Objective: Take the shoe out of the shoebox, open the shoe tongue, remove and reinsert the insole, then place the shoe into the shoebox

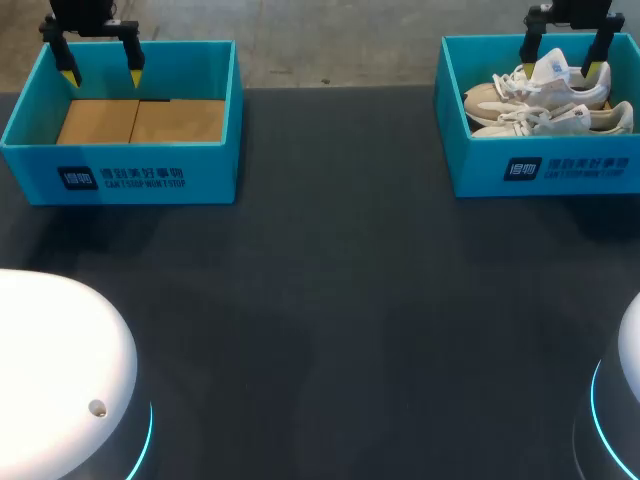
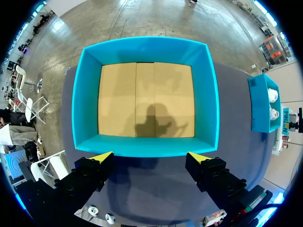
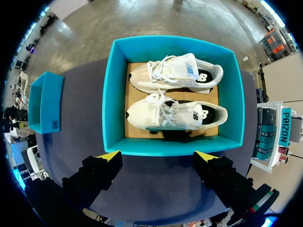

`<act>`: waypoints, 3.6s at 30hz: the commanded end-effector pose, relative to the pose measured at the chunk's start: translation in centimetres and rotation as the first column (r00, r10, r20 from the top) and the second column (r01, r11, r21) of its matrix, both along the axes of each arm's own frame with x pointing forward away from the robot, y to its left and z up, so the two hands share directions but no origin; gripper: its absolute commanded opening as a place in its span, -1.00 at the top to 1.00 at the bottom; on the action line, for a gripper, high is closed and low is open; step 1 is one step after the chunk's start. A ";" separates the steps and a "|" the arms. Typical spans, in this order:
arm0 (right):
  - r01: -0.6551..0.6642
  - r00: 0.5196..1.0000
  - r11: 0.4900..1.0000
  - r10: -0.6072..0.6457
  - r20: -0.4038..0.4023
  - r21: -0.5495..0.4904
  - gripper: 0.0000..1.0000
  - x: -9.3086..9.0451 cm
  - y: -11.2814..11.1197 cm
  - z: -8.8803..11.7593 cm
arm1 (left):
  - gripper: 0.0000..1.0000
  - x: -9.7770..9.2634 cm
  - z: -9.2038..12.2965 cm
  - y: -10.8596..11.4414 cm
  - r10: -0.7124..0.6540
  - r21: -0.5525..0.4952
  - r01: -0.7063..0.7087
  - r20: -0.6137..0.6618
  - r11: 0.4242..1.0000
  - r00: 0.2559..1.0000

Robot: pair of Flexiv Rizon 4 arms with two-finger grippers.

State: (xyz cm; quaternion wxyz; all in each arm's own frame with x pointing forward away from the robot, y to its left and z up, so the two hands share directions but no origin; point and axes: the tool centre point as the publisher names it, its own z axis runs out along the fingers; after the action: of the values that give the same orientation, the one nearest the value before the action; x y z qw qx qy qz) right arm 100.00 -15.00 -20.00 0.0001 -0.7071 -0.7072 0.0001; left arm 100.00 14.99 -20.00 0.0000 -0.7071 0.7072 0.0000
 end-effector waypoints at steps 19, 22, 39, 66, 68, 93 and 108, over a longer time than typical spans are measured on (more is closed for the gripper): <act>0.000 1.000 1.000 0.000 0.000 0.000 -1.00 0.0 0.0 0.0 | -1.00 0.0 0.0 0.0 0.000 0.000 0.000 0.000 1.000 1.000; 0.006 1.000 1.000 -0.006 0.003 -0.009 -1.00 0.1 -0.3 -0.1 | -1.00 0.0 0.0 0.0 0.000 0.000 0.000 0.000 1.000 1.000; 0.040 0.998 0.997 -0.037 0.054 -0.058 -1.00 2.1 -10.6 -3.5 | -1.00 0.0 0.0 0.0 0.000 0.000 0.000 0.000 1.000 1.000; 0.059 0.998 0.997 -0.060 -0.022 -0.040 -1.00 5.1 -16.8 -11.6 | -1.00 0.0 0.0 0.0 0.000 0.000 0.000 0.000 1.000 1.000; 0.060 0.998 0.997 -0.061 -0.024 -0.039 -0.08 5.1 -17.0 -11.9 | -1.00 0.0 0.0 0.0 0.000 0.000 0.000 0.000 1.000 1.000; 0.066 0.998 0.996 -0.066 -0.004 -0.060 -0.09 5.6 -18.2 -16.0 | -1.00 0.0 0.0 0.0 0.000 0.000 0.000 0.000 1.000 1.000; 0.104 0.994 0.987 -0.108 -0.026 -0.120 1.00 5.2 -18.8 -17.7 | -1.00 0.0 0.0 0.0 0.000 0.000 0.000 0.000 1.000 1.000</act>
State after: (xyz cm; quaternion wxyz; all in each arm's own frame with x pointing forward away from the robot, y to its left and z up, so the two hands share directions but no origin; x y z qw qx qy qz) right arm 104.76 -34.42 -37.48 -0.0306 -0.7416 -0.6685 0.0466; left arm 100.00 14.99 -20.01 0.0000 -0.7070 0.7072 0.0001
